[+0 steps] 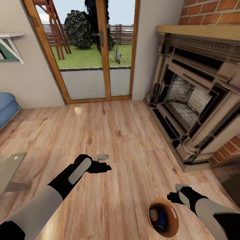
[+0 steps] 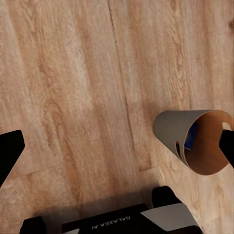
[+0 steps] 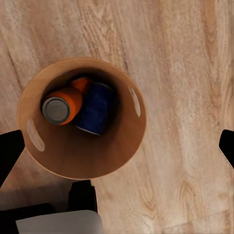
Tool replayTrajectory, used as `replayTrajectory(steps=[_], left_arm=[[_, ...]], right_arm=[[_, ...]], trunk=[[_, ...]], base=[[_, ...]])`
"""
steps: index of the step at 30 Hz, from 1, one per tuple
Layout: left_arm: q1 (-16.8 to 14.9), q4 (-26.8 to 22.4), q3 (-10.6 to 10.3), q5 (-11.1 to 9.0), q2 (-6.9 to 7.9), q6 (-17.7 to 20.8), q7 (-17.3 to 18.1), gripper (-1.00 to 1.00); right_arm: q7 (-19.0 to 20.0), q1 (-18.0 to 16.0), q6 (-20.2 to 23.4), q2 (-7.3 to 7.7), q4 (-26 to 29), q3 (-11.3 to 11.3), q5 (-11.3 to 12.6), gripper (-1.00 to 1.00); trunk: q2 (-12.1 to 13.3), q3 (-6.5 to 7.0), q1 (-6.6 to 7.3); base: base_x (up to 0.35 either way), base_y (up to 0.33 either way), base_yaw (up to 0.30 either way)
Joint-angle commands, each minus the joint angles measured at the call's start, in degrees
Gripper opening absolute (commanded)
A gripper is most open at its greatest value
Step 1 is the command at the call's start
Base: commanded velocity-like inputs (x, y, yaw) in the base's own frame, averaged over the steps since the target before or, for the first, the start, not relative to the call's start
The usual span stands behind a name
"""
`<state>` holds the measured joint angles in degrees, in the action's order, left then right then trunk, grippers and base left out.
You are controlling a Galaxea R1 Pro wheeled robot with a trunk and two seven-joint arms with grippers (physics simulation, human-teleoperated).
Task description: Put the three can of soda from the living room inside the tash can in the kitchen.
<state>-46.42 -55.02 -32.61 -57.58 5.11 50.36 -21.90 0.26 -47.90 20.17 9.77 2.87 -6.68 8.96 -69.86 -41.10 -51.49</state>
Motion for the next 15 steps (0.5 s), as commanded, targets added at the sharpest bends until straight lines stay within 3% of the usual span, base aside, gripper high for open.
replayTrajectory(steps=[1, 15], left_arm=[[0.00, 0.00, 0.00, -0.01, 0.00, 0.00, 0.00, 1.00], [0.00, 0.22, 0.00, 0.01, -0.01, -0.01, -0.07, 1.00]], right_arm=[[0.00, 0.02, -0.06, 0.00, 0.01, 0.00, 0.00, 1.00], [0.19, 0.34, -0.22, 0.04, 0.04, 0.09, 0.01, 1.00]], trunk=[[0.42, 0.18, 0.23], [6.03, 2.70, 3.30]], base=[[0.000, 0.000, 0.000], [0.000, 0.000, 0.000]])
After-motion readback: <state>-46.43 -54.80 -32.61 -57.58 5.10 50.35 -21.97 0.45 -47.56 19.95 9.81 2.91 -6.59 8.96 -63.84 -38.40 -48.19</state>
